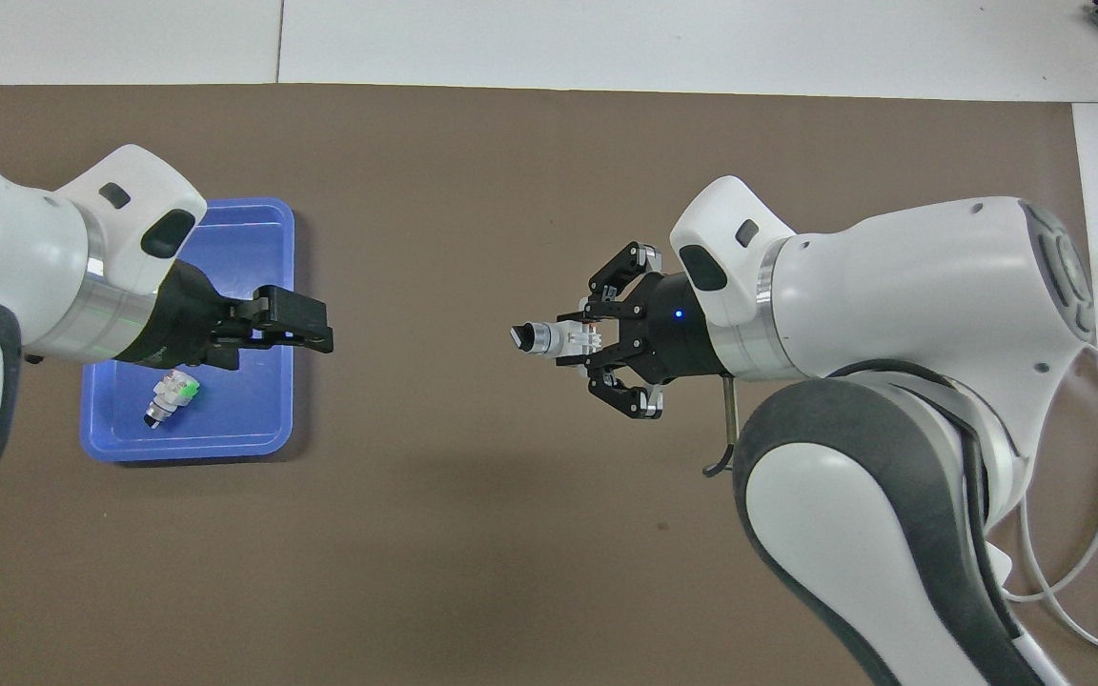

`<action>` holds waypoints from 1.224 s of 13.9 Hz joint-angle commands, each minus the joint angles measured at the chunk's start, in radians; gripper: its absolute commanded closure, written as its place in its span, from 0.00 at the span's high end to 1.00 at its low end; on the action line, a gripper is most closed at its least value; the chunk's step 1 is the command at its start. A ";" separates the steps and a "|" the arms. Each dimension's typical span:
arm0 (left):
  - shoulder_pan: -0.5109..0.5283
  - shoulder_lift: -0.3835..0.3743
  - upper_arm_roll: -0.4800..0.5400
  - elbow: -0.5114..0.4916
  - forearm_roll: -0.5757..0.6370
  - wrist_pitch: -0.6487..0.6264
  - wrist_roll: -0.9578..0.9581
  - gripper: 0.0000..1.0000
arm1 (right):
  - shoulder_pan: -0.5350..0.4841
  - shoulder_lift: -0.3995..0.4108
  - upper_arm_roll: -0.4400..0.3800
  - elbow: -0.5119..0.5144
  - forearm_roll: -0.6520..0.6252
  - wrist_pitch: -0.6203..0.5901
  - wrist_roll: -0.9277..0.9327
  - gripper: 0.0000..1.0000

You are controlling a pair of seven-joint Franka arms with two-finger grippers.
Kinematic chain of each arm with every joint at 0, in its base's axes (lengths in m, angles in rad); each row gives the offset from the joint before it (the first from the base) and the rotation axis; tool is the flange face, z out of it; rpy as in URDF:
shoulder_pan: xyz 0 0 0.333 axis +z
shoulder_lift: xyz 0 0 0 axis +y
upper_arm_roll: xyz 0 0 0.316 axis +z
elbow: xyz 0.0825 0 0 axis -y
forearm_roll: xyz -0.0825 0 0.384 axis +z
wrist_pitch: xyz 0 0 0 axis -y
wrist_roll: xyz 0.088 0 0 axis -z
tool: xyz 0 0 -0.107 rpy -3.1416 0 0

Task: Turn and place switch with both arms
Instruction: 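Reach the left gripper toward the switch held by the right gripper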

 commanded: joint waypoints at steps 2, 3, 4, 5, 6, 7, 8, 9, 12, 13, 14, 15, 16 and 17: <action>-0.027 -0.064 0.014 -0.129 -0.272 0.138 -0.038 0.69 | -0.002 -0.029 0.000 -0.035 0.025 0.017 0.008 0.00; -0.033 -0.064 0.014 -0.143 -0.334 0.162 -0.038 0.61 | -0.002 -0.029 0.000 -0.035 0.025 0.017 0.008 0.00; -0.055 -0.064 0.014 -0.155 -0.377 0.193 -0.038 0.57 | -0.002 -0.029 0.000 -0.035 0.025 0.017 0.008 0.00; -0.066 -0.064 0.014 -0.165 -0.413 0.214 -0.058 0.50 | -0.002 -0.029 0.000 -0.035 0.025 0.017 0.008 0.00; -0.087 -0.061 0.014 -0.168 -0.430 0.237 -0.101 0.46 | -0.002 -0.029 0.000 -0.035 0.025 0.017 0.008 0.00; -0.118 -0.058 0.014 -0.169 -0.434 0.279 -0.124 0.43 | -0.002 -0.029 0.000 -0.036 0.025 0.017 0.008 0.00; -0.135 -0.055 0.014 -0.175 -0.447 0.308 -0.126 0.42 | -0.002 -0.029 0.000 -0.036 0.025 0.017 0.008 0.00; -0.144 -0.055 0.014 -0.179 -0.466 0.317 -0.126 0.39 | -0.002 -0.031 0.000 -0.036 0.025 0.017 0.008 0.00; -0.150 -0.052 0.014 -0.182 -0.471 0.323 -0.124 0.36 | -0.002 -0.029 0.000 -0.035 0.025 0.017 0.008 0.00; -0.150 -0.050 0.014 -0.183 -0.471 0.325 -0.123 0.34 | -0.002 -0.029 0.000 -0.035 0.025 0.018 0.006 0.00; -0.153 -0.047 0.014 -0.183 -0.471 0.336 -0.123 0.33 | -0.002 -0.029 0.000 -0.035 0.025 0.018 0.006 0.00; -0.162 -0.047 0.014 -0.183 -0.471 0.351 -0.123 0.33 | -0.002 -0.029 0.000 -0.036 0.025 0.018 0.008 0.00; -0.167 -0.046 0.014 -0.183 -0.471 0.360 -0.123 0.32 | -0.002 -0.029 0.000 -0.035 0.025 0.018 0.006 0.00; -0.176 -0.043 0.014 -0.183 -0.471 0.368 -0.121 0.32 | -0.002 -0.031 0.000 -0.035 0.025 0.018 0.006 0.00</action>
